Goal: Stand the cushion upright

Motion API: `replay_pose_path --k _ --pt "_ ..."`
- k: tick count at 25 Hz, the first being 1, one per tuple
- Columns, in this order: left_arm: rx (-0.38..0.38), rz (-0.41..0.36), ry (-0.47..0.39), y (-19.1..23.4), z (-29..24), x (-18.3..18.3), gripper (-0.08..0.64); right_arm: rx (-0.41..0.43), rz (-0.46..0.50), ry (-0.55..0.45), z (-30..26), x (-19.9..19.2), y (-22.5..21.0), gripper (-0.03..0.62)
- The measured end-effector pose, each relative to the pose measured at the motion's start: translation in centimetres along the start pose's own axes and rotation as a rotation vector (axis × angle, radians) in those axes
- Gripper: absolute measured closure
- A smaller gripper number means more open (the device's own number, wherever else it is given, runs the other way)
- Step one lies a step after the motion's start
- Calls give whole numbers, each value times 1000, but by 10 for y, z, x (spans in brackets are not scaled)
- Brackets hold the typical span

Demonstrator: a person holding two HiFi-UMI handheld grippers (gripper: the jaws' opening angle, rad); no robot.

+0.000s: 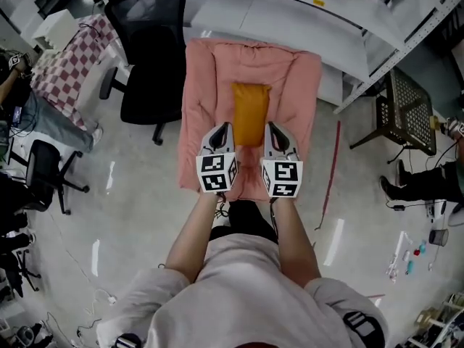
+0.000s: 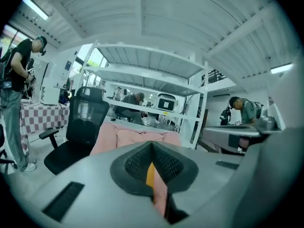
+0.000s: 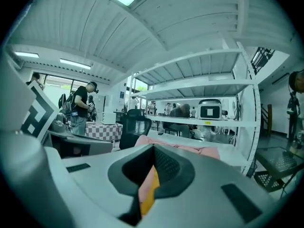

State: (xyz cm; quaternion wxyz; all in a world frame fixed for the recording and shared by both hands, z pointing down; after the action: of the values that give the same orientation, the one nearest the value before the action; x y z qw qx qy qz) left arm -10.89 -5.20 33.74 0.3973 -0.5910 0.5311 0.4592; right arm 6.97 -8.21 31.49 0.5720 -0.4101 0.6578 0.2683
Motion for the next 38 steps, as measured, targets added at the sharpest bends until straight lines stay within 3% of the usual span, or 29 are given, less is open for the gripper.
replay_pose_path --k 3,8,19,28,38 --pt "-15 -51 -26 -3 30 6 548 0 42 -7 24 2 23 586" --pt "-38 -61 -37 -19 76 15 548 11 51 -1 73 10 45 586" --pt "-91 -52 -60 -89 140 22 548 9 75 -35 172 20 38 586" --pt "-16 -104 -106 -188 205 25 548 50 99 -91 280 31 -8 586" --pt "52 -100 -123 -246 273 15 548 81 19 -143 359 20 -23 586"
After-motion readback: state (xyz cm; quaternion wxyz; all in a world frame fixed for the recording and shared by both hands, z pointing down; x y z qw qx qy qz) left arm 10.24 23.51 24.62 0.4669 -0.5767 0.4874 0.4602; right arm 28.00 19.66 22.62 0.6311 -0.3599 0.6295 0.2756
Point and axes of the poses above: the fingertips, and each gripper's own axes: z backward along the fingers, y to its left, x out of its top, the point moved 10 cm from there along z, backward along the fingers, and after that the axes turned 10 degrees about -z, right-handed, at the moved point
